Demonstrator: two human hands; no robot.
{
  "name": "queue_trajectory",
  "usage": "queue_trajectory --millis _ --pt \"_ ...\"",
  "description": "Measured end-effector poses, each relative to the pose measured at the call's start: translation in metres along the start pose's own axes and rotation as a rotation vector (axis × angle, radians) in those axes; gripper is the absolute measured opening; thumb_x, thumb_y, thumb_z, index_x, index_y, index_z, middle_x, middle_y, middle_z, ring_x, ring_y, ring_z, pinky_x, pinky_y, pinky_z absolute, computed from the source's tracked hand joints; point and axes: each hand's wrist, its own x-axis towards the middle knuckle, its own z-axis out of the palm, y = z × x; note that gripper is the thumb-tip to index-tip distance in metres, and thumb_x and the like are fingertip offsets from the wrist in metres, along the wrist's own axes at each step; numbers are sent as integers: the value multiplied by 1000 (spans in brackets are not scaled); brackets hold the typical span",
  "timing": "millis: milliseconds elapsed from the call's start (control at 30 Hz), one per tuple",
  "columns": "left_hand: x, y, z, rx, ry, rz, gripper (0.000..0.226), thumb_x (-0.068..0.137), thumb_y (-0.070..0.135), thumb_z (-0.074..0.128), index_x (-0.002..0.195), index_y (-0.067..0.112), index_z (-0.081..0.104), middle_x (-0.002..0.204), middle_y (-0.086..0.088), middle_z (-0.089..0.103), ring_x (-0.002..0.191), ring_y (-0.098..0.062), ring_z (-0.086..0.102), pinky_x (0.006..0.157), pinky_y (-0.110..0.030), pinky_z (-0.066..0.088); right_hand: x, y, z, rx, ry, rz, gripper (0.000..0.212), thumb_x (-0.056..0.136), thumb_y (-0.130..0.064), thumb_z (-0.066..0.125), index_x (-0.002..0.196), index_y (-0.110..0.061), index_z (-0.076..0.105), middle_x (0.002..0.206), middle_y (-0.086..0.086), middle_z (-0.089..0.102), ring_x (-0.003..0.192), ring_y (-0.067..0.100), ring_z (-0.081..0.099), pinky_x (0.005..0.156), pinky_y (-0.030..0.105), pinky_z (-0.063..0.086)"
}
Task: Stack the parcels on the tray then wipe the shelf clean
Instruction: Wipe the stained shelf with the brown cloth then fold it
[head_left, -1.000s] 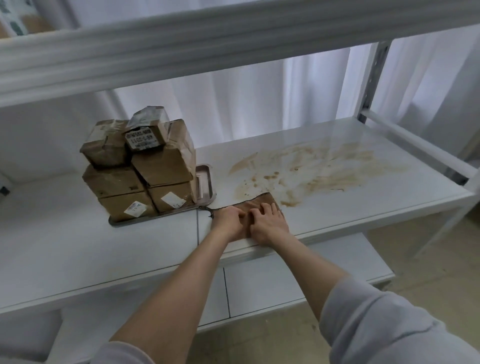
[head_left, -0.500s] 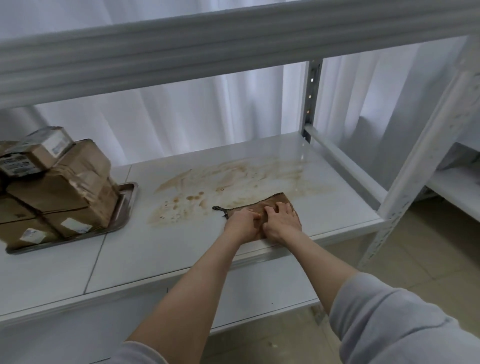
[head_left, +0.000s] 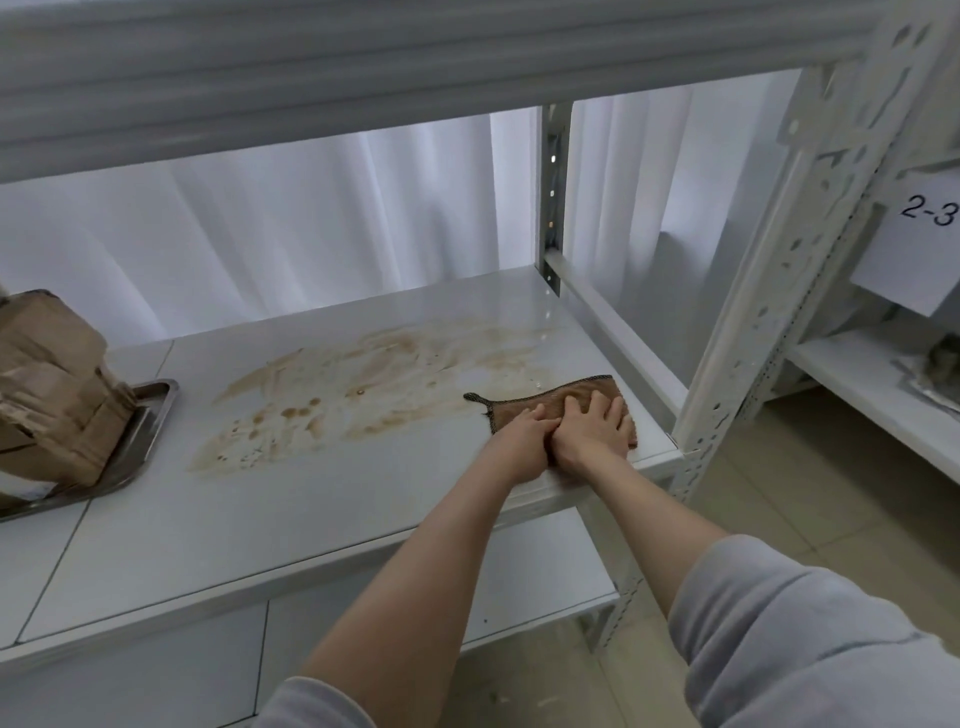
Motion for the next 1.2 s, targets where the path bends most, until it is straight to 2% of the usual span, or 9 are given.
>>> queue_trajectory --millis 100,233,333,467,667,800,933,1033,1200 --pt "-3 -15 -8 -22 47 -34 54 94 11 48 145 27 39 159 -9 16 147 -20 17 112 -31 26 1 -17 0 28 -36 -39 55 98 -25 30 152 -24 20 162 10 -2 147 37 -11 119 48 -6" --pt "-21 -53 -22 -92 150 -121 42 91 19 55 133 20 56 152 -6 36 146 -13 21 106 -23 31 -5 -48 5 72 -115 -210 61 94 -24 39 153 -25 22 162 10 0 148 34 -10 120 44 -5" --pt "-34 -81 -31 -86 226 -264 43 86 18 59 129 22 60 152 -4 36 142 -12 30 107 -24 32 -15 -67 11 69 -157 -361 60 94 -28 44 151 -27 27 162 9 3 148 32 -7 121 42 -4" --pt "-33 -85 -33 -61 234 -352 45 83 13 57 126 26 62 141 2 51 130 -18 46 103 -27 40 -15 -66 13 72 -178 -456 56 95 -27 45 149 -29 31 162 3 6 149 27 -3 121 38 1" --pt "-3 -46 -25 -67 147 -181 41 92 22 53 132 25 56 157 -5 25 143 -16 29 111 -23 27 2 -26 2 98 -89 -264 58 96 -33 40 152 -25 25 162 3 3 149 27 -5 121 39 0" --pt "26 -5 -12 -60 63 -63 43 93 18 51 135 28 53 155 -11 27 145 -22 25 112 -31 28 20 3 -6 137 -1 -89 57 96 -25 34 152 -23 23 162 3 2 149 28 -7 120 39 -4" --pt "49 11 -2 3 35 -16 47 90 17 55 137 20 50 154 -6 32 141 -26 30 110 -35 32 42 10 -9 180 41 10 53 99 -32 33 150 -20 27 162 4 4 149 27 -6 121 39 -4" --pt "56 -3 -7 18 24 -12 48 91 26 58 137 17 48 153 -9 32 144 -24 24 112 -33 27 53 -1 -12 180 21 18 54 97 -28 34 150 -21 28 162 4 3 149 28 -7 121 40 -6" --pt "40 -42 -26 -26 51 -95 48 94 33 54 139 20 47 151 -10 36 146 -28 19 117 -32 21 52 -39 -8 144 -59 -145 56 95 -21 33 150 -26 29 162 4 3 149 29 -8 120 41 -6"
